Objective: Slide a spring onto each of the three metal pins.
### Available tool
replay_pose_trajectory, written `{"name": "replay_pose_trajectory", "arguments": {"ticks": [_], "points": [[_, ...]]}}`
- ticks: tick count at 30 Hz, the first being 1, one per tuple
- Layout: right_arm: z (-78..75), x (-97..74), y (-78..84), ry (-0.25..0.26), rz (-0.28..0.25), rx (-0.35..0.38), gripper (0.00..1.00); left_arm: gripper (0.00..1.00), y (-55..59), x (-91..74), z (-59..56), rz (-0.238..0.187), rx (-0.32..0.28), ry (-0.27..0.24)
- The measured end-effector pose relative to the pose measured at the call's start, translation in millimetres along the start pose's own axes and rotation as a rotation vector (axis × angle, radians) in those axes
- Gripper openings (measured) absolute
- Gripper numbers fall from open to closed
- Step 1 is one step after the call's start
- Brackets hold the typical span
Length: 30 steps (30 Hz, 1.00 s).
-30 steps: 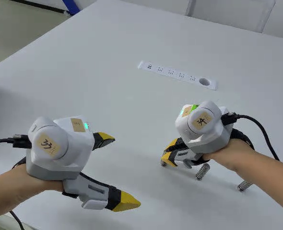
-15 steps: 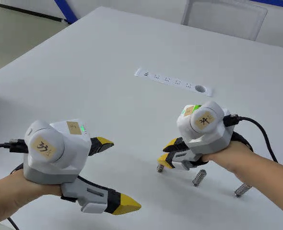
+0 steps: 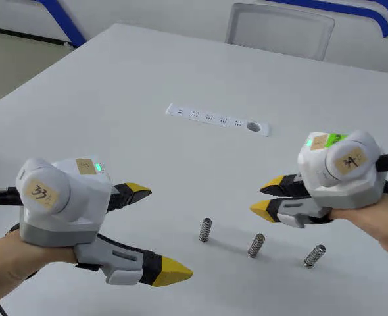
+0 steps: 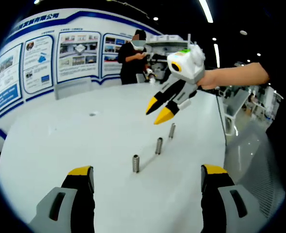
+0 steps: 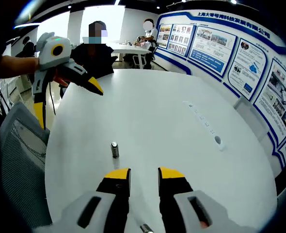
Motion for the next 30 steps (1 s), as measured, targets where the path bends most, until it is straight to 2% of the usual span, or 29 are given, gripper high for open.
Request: {"name": "replay_pose_trajectory", "arguments": {"ticks": [1,4,8,11,19,23,26,30], "points": [[0.5,-9.2,6.0,0.001,-0.037,0.042,0.25,0.93,-3.3,-0.6,1.4,-0.004,0.002,-0.003],[1.0,-29.7,21.9,0.013,-0.094,0.114,0.27,0.93,-10.6,-1.8,3.2,-0.044,-0.013,-0.002],[5.4,-52.2,43.6,0.017,-0.124,0.157,0.31,0.92,-13.9,-1.0,3.6,-0.034,-0.001,0.0],[9.8,-61.5,54.2,0.019,-0.191,0.226,0.32,0.92,-15.1,-0.1,5.0,-0.018,0.009,-0.001],[18.7,-77.9,80.0,0.023,-0.211,0.285,0.48,0.95,-22.1,-1.1,4.8,-0.042,0.0,0.001],[22.6,-84.2,85.0,0.021,-0.226,0.292,0.57,0.96,-24.8,-1.2,2.6,-0.038,0.007,0.015],[23.8,-86.9,85.8,0.011,-0.245,0.308,0.59,0.98,-26.2,-0.5,0.0,-0.03,0.018,0.027],[24.4,-86.8,86.8,0.014,-0.221,0.276,0.69,1.0,-27.9,-0.3,-2.2,-0.023,0.03,0.025]]}}
Point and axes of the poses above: the centre of the closed fingertips' face, and the gripper's own axes: x roughly forward along the fingers, z roughly to its left, y roughly out of its underside, the point moved 10 cm from there along -x, roughly backward along the fingers
